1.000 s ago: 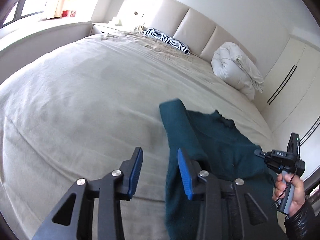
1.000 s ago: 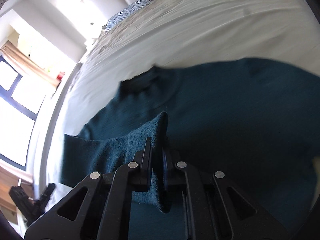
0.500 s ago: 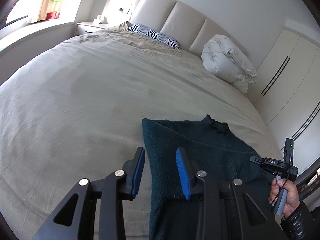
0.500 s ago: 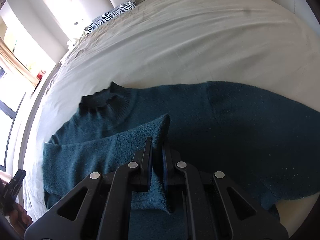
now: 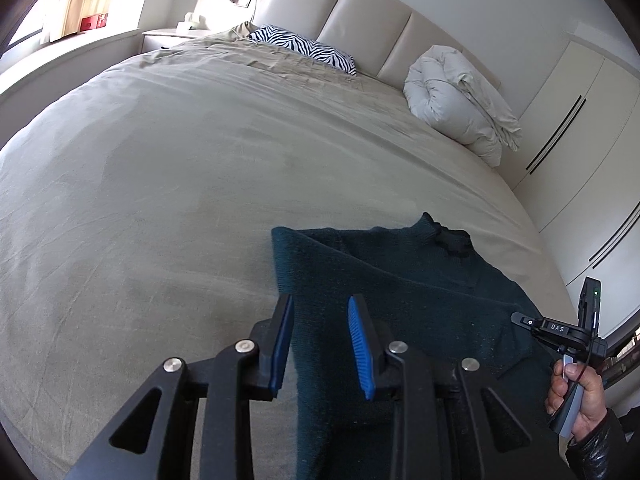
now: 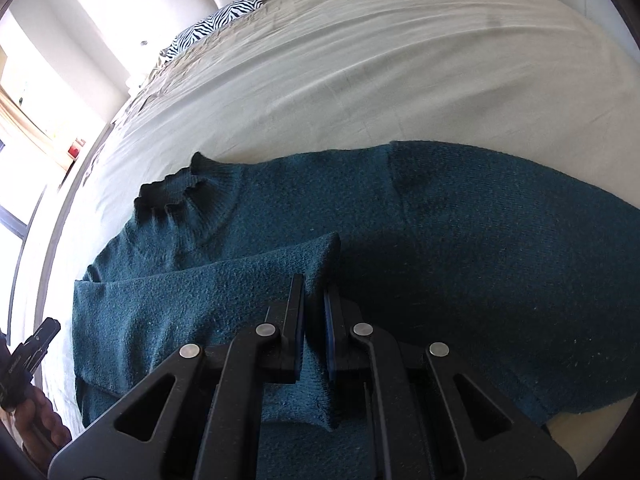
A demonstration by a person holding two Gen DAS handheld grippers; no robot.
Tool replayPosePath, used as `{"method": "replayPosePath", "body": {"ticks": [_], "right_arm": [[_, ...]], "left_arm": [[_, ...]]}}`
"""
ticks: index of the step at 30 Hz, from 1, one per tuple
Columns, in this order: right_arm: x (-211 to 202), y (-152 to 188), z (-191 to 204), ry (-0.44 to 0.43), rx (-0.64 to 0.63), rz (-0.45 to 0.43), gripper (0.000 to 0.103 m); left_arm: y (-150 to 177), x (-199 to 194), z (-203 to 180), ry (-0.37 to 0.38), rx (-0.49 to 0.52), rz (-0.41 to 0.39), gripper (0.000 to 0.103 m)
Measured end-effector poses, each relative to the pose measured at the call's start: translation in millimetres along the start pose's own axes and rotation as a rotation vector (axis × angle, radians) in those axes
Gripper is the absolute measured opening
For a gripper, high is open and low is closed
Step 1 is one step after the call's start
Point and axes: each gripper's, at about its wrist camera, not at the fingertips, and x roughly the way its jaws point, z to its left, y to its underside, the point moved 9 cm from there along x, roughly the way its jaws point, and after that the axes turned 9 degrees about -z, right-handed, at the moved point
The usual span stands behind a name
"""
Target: Fold small clothes
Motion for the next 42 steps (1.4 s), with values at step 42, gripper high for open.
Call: {"method": "replayPosePath", "body": {"ticks": [42], "right_arm": [[-34.6, 28.8, -21.8, -0.083, 0.111, -0.021, 0.01]], "left_arm": [[64.9, 12.2, -17.5, -0.081, 0.271, 0.13, 0.033]]}}
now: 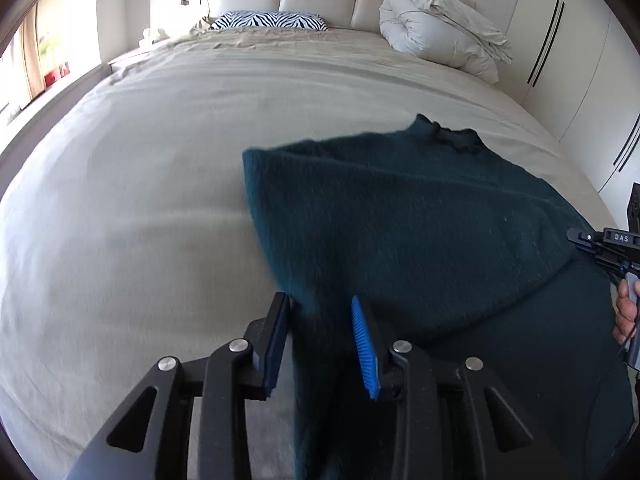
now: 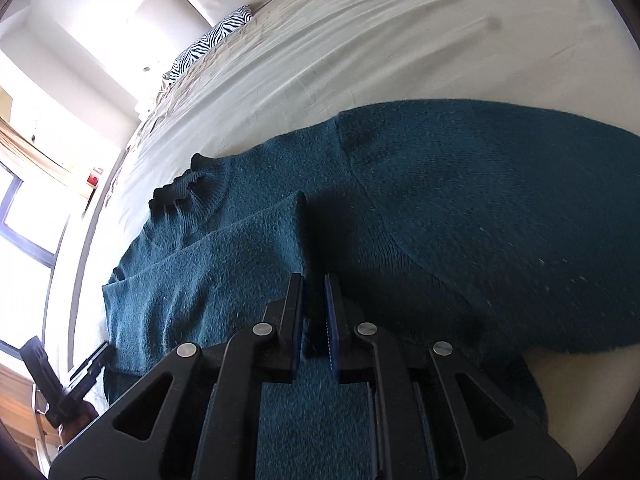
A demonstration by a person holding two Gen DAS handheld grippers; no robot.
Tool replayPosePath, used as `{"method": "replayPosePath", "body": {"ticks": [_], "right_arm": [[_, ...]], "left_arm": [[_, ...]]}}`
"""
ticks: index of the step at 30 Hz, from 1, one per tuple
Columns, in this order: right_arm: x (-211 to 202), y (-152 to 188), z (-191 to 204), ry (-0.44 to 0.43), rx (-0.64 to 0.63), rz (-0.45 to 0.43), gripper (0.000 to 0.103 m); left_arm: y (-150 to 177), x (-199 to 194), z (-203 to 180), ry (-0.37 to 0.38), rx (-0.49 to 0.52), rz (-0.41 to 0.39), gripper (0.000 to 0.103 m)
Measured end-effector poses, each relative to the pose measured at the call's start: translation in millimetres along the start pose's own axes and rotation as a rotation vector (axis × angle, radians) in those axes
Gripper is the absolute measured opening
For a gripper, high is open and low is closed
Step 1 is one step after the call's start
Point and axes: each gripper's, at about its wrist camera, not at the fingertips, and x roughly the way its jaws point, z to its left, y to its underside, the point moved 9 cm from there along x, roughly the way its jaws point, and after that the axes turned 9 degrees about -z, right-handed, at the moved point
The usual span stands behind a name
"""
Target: Fold small clothes
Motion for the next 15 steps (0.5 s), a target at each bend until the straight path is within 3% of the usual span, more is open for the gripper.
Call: {"method": "replayPosePath", "body": {"ticks": [5, 10, 13, 14, 15], "right_arm": [[-5.2, 9.4, -4.0, 0.065, -0.079, 0.015, 0.01], [-48.1, 9.1, -22.3, 0.05, 0.011, -0.022, 0.01], [-95.7, 9.4, -49.8, 0.038, 0.074, -0.107, 0.012], [-106.4, 9.9, -59.0, 0.04, 0.092, -0.125, 0.016], [-126.0, 12.0, -79.8, 0.047, 0.144, -0.159, 0.028]], "left_arm": [[8.6, -16.2, -2.1, -0.014, 0.012, -0.001, 0.033], [10.6, -41.4, -9.0, -0.013, -0.009, -0.025, 0.035], [10.8, -62.7, -23.0, 0.022, -0.037, -0.07, 0.052], [11.2, -68.8, -29.0, 0.036, -0.041, -0.082, 0.058], [11.4, -73.7, -35.3, 0.054, -0.044, -0.09, 0.063]]}}
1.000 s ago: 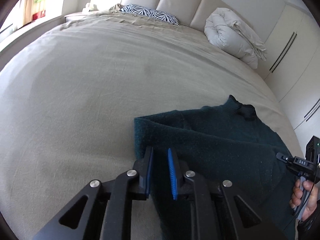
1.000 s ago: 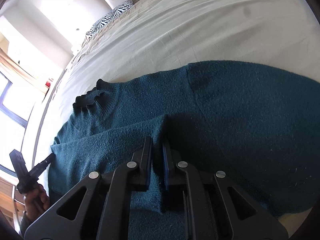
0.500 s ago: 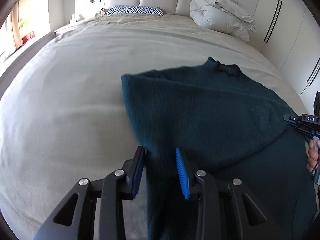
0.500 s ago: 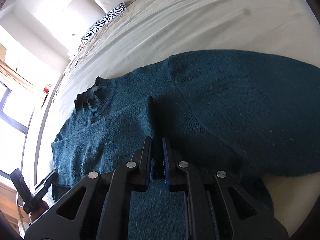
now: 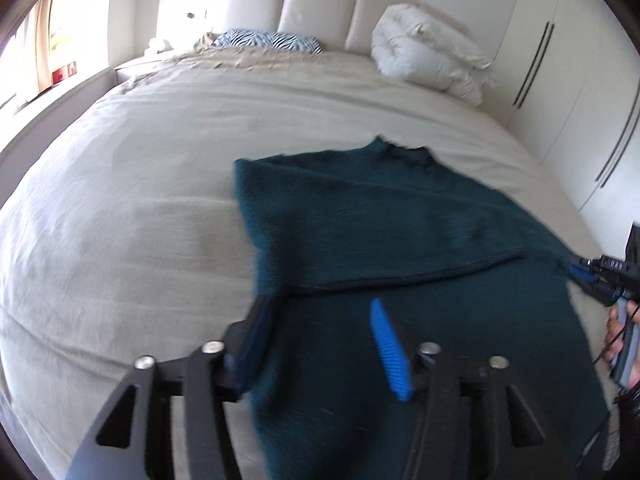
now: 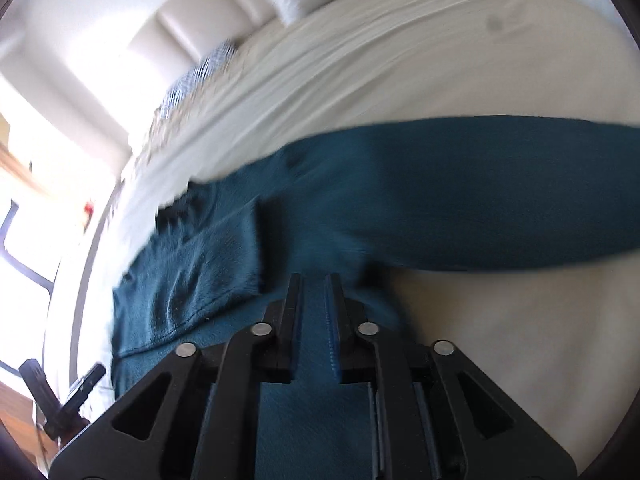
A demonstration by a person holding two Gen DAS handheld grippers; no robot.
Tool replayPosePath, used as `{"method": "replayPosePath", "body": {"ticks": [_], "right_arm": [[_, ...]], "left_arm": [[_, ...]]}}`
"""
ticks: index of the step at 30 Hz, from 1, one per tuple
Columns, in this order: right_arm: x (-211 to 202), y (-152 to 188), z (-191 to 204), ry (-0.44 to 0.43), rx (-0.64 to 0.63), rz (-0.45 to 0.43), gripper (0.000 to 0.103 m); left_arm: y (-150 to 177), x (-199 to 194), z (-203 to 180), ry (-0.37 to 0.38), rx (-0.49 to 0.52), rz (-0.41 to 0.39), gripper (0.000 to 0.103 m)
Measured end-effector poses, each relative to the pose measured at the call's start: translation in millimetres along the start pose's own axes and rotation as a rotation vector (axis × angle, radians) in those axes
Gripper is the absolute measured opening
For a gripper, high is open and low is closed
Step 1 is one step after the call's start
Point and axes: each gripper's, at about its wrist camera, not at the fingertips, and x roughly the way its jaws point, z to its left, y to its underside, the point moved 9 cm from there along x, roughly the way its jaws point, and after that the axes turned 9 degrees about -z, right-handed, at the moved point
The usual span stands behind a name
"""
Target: Fold small clothes
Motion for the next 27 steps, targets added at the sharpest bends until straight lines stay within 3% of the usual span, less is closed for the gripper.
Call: {"method": "replayPosePath", "body": {"ticks": [1, 3, 9, 17, 21, 23, 25, 27], "right_arm": [[-12.1, -3.3, -16.5, 0.007, 0.044, -0.022, 0.049], [-45.9, -12.2, -62.3, 0.011, 0.186, -0.109, 0.075], [-104.1, -19.8, -181.8, 0.045, 0.549, -0.235, 0.075], [-101.6, -44.9, -244.1, -0.01, 0.732, -0.313, 0.075], [-90.5, -60.4, -260.1, 0.001, 0.78, -0.354, 0.073], [-86.2, -70.0, -268.6, 0.038, 0.756, -0.362, 0.064], [-79.6, -75.8, -272.6, 0.079, 0.721, -0.339, 0.036], [-73.6, -83.9, -270.4, 0.111, 0.675, -0.315, 0.019]], "left_arm": [[0.5, -4.4, -9.8, 0.028, -0.004, -0.008, 0.065], [4.5, -10.3, -26.4, 0.08, -0.02, -0.009, 0.068], [22.6, -4.4, -69.3, 0.178, -0.102, 0.043, 0.069], [37.5, 6.5, -101.8, 0.236, -0.151, 0.105, 0.069], [39.2, 10.4, -100.1, 0.238, -0.179, 0.115, 0.07], [41.2, 12.5, -95.6, 0.242, -0.207, 0.124, 0.07], [42.1, 15.2, -92.6, 0.247, -0.228, 0.131, 0.07], [42.1, 16.9, -90.1, 0.253, -0.241, 0.133, 0.07]]}}
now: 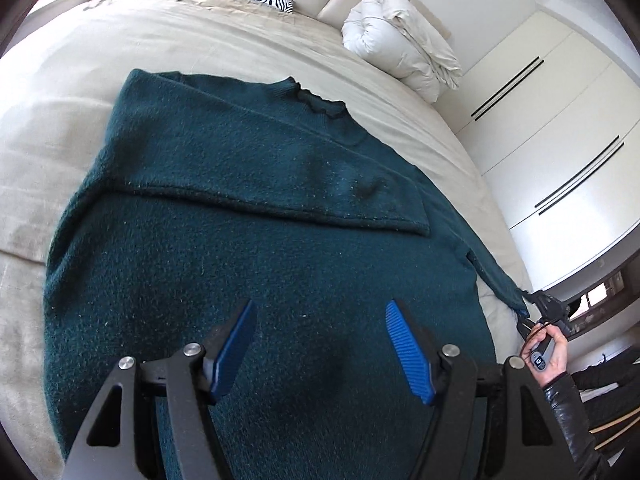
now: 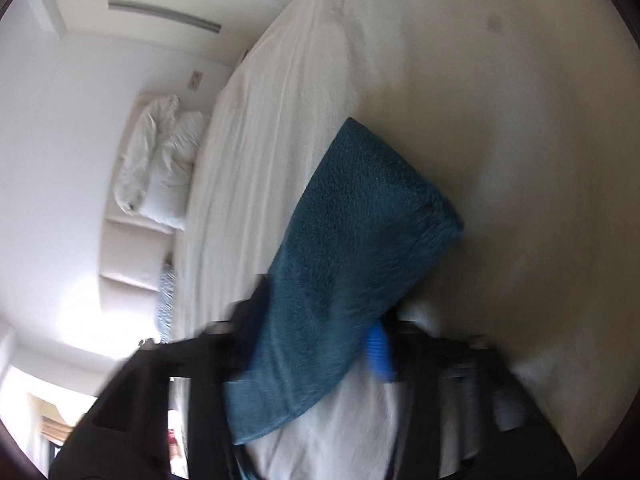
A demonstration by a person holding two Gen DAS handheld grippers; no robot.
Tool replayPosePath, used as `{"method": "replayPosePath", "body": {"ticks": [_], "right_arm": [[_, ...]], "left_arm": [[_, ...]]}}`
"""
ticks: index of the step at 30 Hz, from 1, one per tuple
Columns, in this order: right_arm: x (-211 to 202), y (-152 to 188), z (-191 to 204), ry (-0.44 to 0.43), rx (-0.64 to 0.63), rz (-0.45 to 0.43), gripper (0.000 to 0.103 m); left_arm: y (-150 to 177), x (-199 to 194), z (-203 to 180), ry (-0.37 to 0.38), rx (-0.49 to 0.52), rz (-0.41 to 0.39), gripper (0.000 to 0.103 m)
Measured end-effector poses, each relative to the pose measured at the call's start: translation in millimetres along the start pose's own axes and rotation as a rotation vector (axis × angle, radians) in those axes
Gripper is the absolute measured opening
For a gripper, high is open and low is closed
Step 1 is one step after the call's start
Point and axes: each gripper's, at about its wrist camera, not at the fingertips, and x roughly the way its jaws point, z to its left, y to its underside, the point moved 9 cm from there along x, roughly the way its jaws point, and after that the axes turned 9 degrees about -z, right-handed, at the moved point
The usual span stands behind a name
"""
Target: Fold small clothes
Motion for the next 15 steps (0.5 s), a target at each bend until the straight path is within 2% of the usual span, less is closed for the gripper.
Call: {"method": "replayPosePath", "body": {"ticks": [1, 4, 7, 9, 12, 15], "right_arm": [[-0.3, 0.3, 6.4, 0.007, -0.037, -0.002, 0.014], [-8.8, 9.7, 42.8, -0.009, -0.176, -0.014, 0.01], [-13.8, 52.1, 109.5, -0.064, -0.398, 0.022, 0.01], [-18.9, 93.2, 151.9, -0.097, -0.575, 0.046, 0.01], [-26.4, 184.4, 211.0, -0.165, -0.889, 0.1, 0.01], [-31.5, 283.8, 239.5, -0.22, -1.137, 0.169, 0.01]], "left_arm": [[-0.3, 0.2, 0.3, 0.006, -0.003, 0.0, 0.07], [-3.4, -0.2, 1.6, 0.018, -0.011, -0.003, 0.07], [-12.4, 0.6, -1.7, 0.042, -0.027, -0.012, 0.07], [-21.8, 0.0, -5.9, 0.066, -0.039, -0.028, 0.07], [-33.0, 1.0, -10.0, 0.102, -0.075, -0.038, 0.071], [-37.8, 6.4, -13.0, 0.128, -0.11, -0.039, 0.074]]}}
